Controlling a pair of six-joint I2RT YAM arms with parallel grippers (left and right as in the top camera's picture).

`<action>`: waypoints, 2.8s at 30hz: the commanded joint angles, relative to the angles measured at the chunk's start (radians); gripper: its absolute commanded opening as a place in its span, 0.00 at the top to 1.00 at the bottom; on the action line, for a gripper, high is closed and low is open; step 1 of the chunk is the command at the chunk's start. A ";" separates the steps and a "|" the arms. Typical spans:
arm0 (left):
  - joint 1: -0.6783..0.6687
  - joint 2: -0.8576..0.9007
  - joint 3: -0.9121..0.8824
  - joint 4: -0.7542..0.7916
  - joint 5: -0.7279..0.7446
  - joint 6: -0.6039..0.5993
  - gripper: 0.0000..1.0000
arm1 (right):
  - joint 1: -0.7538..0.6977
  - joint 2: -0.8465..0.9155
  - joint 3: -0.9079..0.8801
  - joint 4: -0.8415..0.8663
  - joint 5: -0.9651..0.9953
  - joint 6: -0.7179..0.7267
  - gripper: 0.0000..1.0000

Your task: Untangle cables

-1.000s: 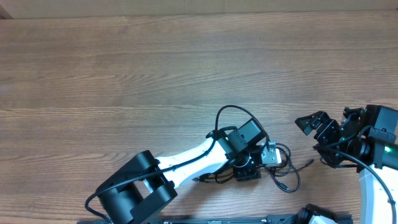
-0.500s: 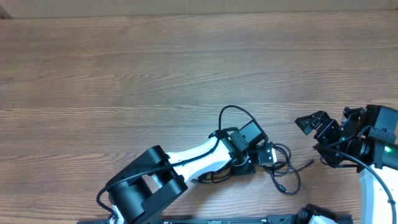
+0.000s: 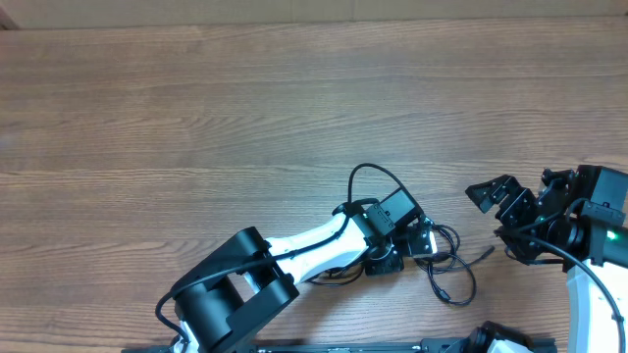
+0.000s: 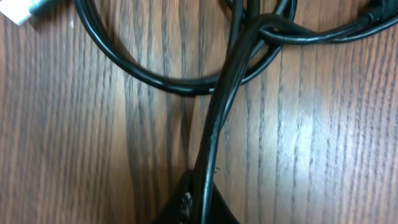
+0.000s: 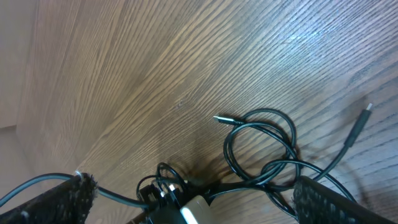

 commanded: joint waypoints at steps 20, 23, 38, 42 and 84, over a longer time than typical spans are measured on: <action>0.132 -0.485 0.017 -0.011 -0.039 -0.200 0.96 | 0.000 -0.002 0.013 -0.113 -0.171 -0.390 0.00; 0.132 -0.526 0.017 0.034 -0.039 -0.227 0.96 | 0.000 -0.002 0.013 -0.120 -0.219 -0.449 0.00; 0.133 -0.628 0.020 0.154 0.272 -0.362 0.96 | 0.000 0.004 0.013 0.005 -0.134 -0.332 0.00; 0.133 -0.684 0.022 0.235 0.275 -0.433 0.96 | 0.000 0.025 0.012 0.003 0.010 -0.254 0.00; 0.244 -0.904 0.021 0.014 -0.410 -0.935 0.96 | 0.000 0.105 0.012 -0.099 -0.074 -0.338 0.00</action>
